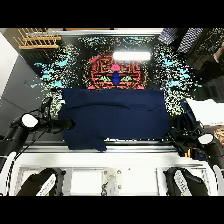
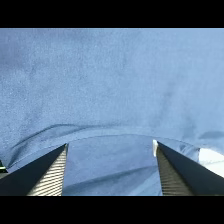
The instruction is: Fold the clothes and pants, and hang the long-sleeved shirts on hangers.
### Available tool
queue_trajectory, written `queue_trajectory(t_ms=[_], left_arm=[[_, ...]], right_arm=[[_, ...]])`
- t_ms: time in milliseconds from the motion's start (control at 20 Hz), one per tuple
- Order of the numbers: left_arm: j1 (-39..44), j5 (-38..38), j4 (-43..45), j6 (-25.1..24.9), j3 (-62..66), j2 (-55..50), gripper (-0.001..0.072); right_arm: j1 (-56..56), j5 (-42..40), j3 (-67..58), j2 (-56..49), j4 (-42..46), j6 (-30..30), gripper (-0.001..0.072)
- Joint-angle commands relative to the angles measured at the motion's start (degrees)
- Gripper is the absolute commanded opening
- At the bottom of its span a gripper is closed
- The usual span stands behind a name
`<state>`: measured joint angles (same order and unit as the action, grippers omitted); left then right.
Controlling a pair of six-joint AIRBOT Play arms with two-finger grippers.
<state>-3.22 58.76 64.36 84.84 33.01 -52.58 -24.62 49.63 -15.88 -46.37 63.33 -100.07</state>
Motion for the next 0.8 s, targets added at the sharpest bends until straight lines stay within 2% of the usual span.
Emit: queue_trajectory(t_ms=[0,100,150,200,250,300,400,500,750], left_arm=[[0.37,-0.52,0.09,1.11,-0.17,0.22,0.0567],[0.37,-0.48,0.11,1.11,-0.17,0.22,0.0567],[0.37,-0.46,0.24,1.14,-0.17,0.22,0.0567],[0.31,-0.24,0.61,1.20,-0.17,0.22,0.0567],[-0.33,0.79,0.61,1.95,-0.17,0.22,0.0567],[-1.55,2.58,0.68,2.25,-0.20,0.22,0.0566],[-5.07,7.63,2.58,3.43,-0.26,0.22,0.0463],[-8.02,11.06,7.37,5.79,-1.40,0.22,0.0465],[-9.86,7.48,7.48,6.08,-9.51,0.20,0.0466]], right_arm=[[2.78,-6.10,0.68,-0.24,-2.08,0.66,0.0513],[5.95,-8.63,0.66,-1.79,-3.19,0.66,0.0511],[7.43,-9.53,0.63,-2.82,-3.17,0.66,0.0437],[8.98,-10.25,0.55,-4.26,-3.19,1.33,0.0215],[9.42,-10.16,0.50,-4.52,-3.19,2.43,0.0047],[9.75,-10.12,0.48,-4.37,-3.17,3.04,0.0011],[9.81,-9.53,0.33,-4.20,-3.17,3.37,0.0011],[9.81,-9.11,0.20,-4.11,-3.17,4.35,0.0011],[9.81,-9.11,0.17,-4.11,-3.19,4.31,0.0011]])
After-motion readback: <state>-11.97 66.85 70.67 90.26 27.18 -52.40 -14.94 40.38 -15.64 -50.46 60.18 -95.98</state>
